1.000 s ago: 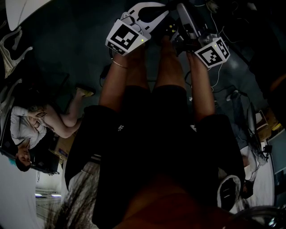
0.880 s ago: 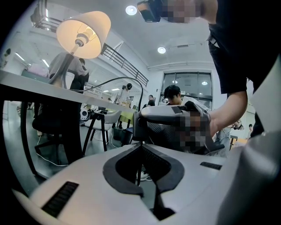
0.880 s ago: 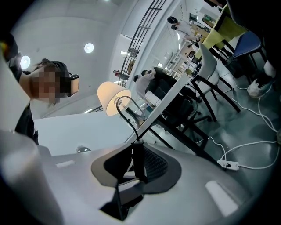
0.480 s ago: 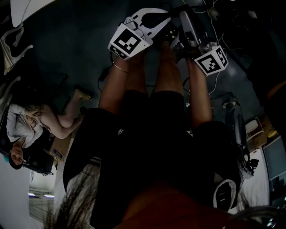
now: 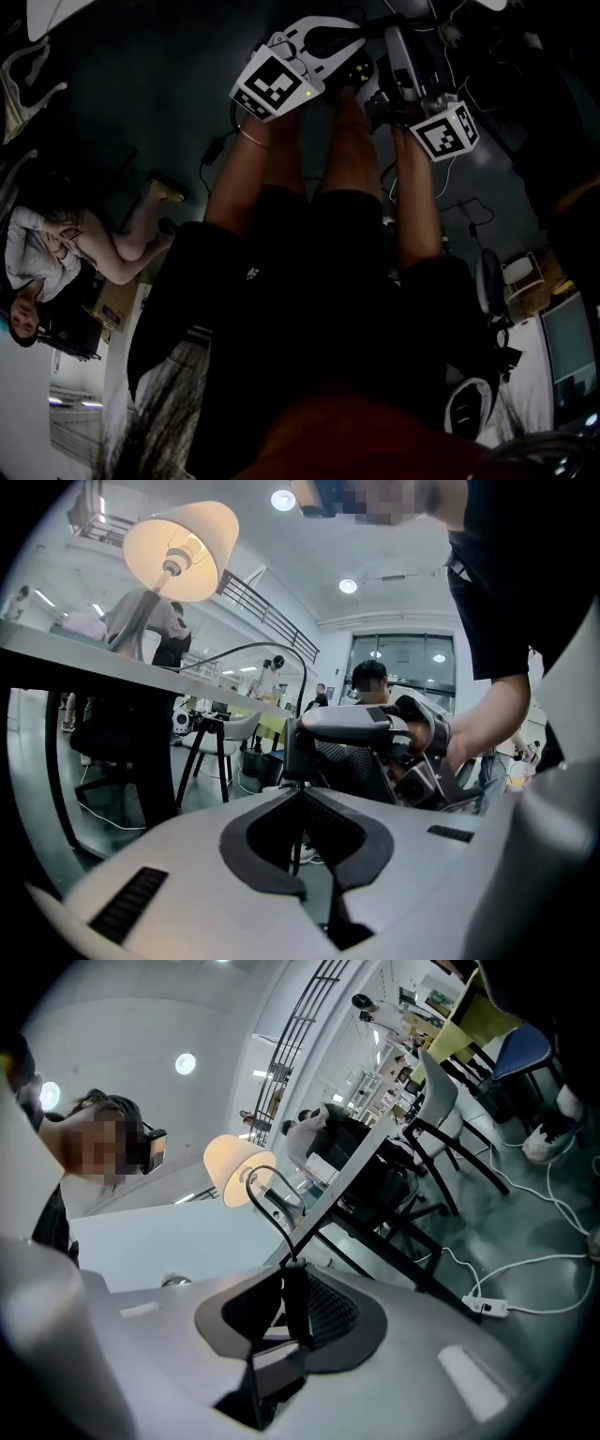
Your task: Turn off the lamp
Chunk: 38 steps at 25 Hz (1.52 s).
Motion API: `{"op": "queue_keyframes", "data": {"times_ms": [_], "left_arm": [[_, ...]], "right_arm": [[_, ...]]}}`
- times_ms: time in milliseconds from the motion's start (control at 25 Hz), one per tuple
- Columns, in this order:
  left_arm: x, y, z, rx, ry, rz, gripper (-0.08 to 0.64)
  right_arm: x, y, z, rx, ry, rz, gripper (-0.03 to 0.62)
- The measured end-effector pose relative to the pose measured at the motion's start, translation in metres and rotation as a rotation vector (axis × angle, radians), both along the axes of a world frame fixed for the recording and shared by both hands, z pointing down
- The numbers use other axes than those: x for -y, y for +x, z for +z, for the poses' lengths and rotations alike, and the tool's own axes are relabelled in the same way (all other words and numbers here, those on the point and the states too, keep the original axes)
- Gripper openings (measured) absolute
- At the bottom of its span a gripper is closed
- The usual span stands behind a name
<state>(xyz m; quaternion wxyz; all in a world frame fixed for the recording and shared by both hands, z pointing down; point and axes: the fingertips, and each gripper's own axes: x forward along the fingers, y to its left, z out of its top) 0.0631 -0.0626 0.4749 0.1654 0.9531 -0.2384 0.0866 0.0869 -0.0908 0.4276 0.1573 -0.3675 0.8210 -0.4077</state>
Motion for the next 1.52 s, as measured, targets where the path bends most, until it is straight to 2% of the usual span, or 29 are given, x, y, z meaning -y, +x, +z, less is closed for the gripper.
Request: {"op": "queue_keyframes", "data": {"times_ms": [1240, 1520], "left_arm": [[-0.001, 0.004, 0.011, -0.009, -0.037, -0.005, 0.012], [-0.002, 0.005, 0.014, -0.017, -0.052, 0.000, 0.012]], "right_arm": [[-0.001, 0.004, 0.011, -0.014, -0.029, 0.010, 0.066], [-0.002, 0.004, 0.013, -0.047, -0.020, 0.003, 0.055]]}}
